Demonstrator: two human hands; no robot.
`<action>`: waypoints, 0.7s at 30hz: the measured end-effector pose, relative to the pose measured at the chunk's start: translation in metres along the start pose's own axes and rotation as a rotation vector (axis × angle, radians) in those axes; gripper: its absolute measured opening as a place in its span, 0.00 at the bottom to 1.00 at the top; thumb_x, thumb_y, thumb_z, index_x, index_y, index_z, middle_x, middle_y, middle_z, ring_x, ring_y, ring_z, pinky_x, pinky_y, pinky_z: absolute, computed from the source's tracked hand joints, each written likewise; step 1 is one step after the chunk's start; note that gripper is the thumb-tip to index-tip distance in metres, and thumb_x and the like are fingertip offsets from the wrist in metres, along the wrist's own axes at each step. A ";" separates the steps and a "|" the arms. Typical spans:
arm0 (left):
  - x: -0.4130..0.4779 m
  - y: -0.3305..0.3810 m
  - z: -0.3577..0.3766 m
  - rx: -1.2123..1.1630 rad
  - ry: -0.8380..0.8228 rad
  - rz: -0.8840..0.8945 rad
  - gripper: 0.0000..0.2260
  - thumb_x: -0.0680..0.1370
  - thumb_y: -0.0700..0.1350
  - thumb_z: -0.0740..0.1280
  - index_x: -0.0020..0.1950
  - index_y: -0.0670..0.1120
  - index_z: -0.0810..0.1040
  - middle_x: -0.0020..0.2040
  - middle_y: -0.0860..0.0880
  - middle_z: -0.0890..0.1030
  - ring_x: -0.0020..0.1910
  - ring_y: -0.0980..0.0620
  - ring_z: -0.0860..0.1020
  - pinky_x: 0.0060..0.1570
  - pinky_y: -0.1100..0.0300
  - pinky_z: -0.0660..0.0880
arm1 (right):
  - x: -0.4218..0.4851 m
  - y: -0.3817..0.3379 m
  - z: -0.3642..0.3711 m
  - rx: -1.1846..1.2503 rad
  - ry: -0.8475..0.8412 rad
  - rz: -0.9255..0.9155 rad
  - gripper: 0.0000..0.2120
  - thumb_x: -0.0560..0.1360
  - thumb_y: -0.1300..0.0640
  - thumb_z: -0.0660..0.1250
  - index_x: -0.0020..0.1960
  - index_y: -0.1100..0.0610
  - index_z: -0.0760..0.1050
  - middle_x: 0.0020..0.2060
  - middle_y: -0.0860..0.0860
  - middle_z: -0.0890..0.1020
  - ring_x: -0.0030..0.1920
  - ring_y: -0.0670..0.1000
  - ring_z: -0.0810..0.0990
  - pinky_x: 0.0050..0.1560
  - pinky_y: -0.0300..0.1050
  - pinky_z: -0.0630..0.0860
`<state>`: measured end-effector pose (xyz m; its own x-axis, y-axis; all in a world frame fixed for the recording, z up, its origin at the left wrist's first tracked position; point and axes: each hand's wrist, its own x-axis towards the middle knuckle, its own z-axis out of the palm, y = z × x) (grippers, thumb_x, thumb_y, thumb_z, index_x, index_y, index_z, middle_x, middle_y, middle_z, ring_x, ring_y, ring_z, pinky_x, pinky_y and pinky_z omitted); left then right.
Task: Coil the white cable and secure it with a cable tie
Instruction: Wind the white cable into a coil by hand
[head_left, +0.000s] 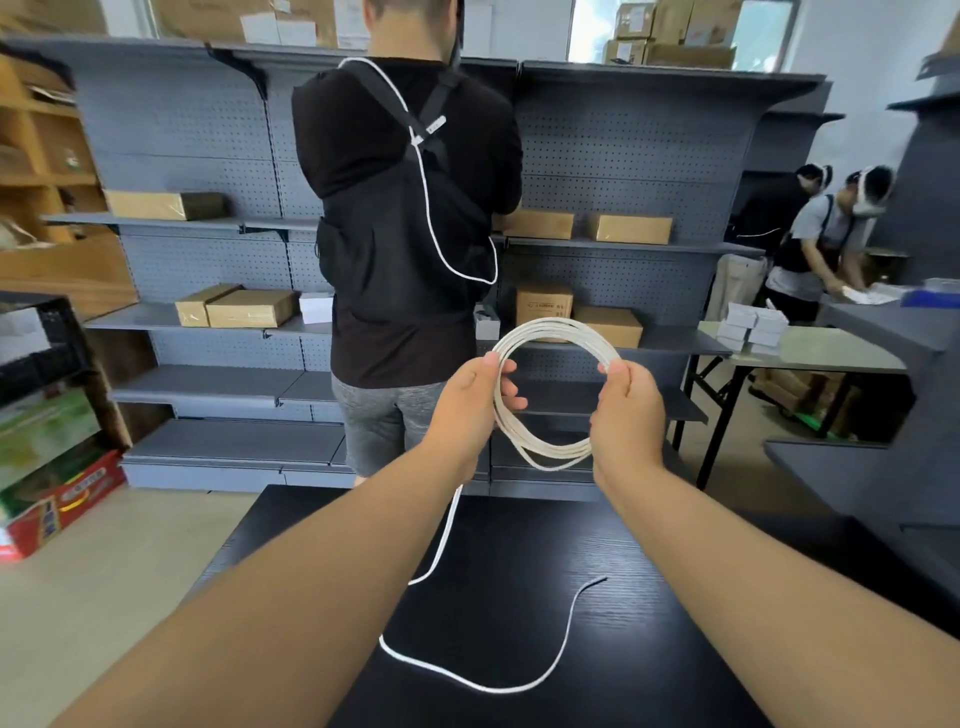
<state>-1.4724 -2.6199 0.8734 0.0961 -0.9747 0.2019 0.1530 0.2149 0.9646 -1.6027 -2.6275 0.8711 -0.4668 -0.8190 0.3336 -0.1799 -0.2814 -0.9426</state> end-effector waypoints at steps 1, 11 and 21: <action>0.000 0.001 0.004 0.002 0.037 0.005 0.13 0.82 0.50 0.54 0.45 0.48 0.75 0.34 0.51 0.72 0.33 0.54 0.76 0.37 0.61 0.74 | -0.003 0.000 0.001 0.005 0.019 0.010 0.12 0.81 0.52 0.51 0.46 0.52 0.72 0.33 0.46 0.71 0.39 0.53 0.71 0.41 0.49 0.70; 0.007 0.006 0.002 0.544 0.300 0.350 0.16 0.83 0.48 0.50 0.51 0.42 0.74 0.41 0.50 0.74 0.39 0.53 0.70 0.38 0.64 0.62 | -0.028 0.000 0.002 0.180 -0.185 0.202 0.12 0.81 0.53 0.52 0.50 0.56 0.73 0.33 0.50 0.73 0.32 0.49 0.73 0.42 0.47 0.74; 0.007 0.015 -0.018 0.809 0.112 0.438 0.17 0.82 0.50 0.51 0.49 0.40 0.74 0.43 0.43 0.77 0.43 0.46 0.74 0.41 0.56 0.67 | -0.018 0.000 -0.007 0.135 -0.465 0.169 0.12 0.80 0.46 0.54 0.52 0.51 0.72 0.43 0.52 0.81 0.49 0.53 0.82 0.59 0.51 0.75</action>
<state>-1.4515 -2.6219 0.8863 0.0840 -0.7963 0.5991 -0.6482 0.4129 0.6398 -1.6000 -2.6092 0.8652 -0.0400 -0.9859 0.1625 -0.0072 -0.1623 -0.9867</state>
